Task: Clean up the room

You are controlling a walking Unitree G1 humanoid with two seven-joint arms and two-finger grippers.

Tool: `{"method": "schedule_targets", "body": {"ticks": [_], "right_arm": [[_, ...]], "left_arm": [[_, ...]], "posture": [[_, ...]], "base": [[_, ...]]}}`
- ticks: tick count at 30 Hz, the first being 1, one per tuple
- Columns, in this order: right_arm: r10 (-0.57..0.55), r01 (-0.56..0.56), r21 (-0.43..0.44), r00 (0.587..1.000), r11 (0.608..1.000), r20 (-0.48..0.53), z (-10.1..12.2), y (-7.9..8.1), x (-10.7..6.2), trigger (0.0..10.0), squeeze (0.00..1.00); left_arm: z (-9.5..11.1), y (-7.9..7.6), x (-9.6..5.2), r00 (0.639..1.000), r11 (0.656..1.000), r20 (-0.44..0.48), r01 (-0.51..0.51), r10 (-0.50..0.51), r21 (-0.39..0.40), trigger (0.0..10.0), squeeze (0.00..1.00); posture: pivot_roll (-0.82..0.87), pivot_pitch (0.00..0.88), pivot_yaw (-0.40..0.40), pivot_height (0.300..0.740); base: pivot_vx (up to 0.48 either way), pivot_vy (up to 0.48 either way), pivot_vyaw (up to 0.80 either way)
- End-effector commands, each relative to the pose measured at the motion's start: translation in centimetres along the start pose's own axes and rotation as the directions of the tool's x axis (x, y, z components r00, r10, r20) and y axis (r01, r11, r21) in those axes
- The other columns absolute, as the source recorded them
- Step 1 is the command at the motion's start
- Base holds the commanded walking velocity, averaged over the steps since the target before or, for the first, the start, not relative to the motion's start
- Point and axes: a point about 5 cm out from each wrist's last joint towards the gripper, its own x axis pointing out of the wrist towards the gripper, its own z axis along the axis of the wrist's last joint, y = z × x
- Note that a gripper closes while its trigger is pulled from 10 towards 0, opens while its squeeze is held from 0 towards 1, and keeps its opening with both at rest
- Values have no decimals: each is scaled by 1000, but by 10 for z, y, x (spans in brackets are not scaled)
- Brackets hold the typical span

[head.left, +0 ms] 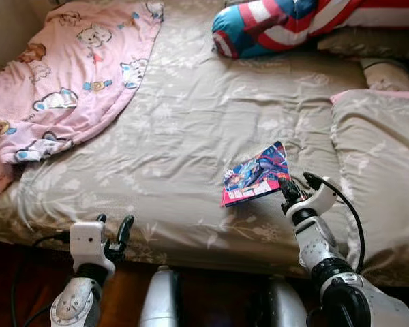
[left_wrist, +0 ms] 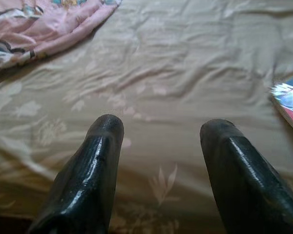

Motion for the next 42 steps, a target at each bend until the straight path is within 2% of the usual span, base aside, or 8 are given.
{"method": "schedule_targets", "body": {"ticks": [1,19,27,37,39,40,41,42], "right_arm": [[-109,109,-18,993,994,-42,-10,-19,-9,10000,0],[-320,318,-51,947,947,-36,-17,-50,-25,10000,0],[-403,405,142,914,903,-46,-31,-56,-33,10000,0],[-427,432,153,902,889,-62,-38,-59,-37,10000,0],[-428,432,149,902,890,-61,-38,-59,-37,10000,173],[-428,432,149,902,890,-61,-38,-59,-37,10000,173],[-431,435,151,900,888,-59,-37,-60,-37,10000,820],[-435,439,147,898,886,-60,-38,-60,-37,10000,808]], "left_arm": [[-2,6,-9,999,1000,-40,-1,2,26,10000,0],[-3,11,-36,993,999,-119,-6,11,43,10000,0],[-2,12,-44,990,999,-138,-11,18,52,10000,0],[-2,8,-44,988,998,-156,14,-4,60,10000,0],[-2,9,-45,987,998,-158,11,-2,60,10000,0],[-2,9,-45,987,998,-158,11,-2,60,10000,0],[-3,10,-45,987,998,-159,6,4,60,10000,0],[-3,10,-45,987,998,-159,5,4,60,10000,0]], "posture": [[201,357,93,637],[215,441,106,637],[234,456,115,637],[226,458,116,637],[226,457,117,637],[226,457,117,637],[231,457,118,637],[232,456,118,637]], "base": [[0,0,0],[0,0,0],[0,0,0],[0,0,0],[0,0,0],[0,0,0],[0,0,0],[0,0,0]]}}
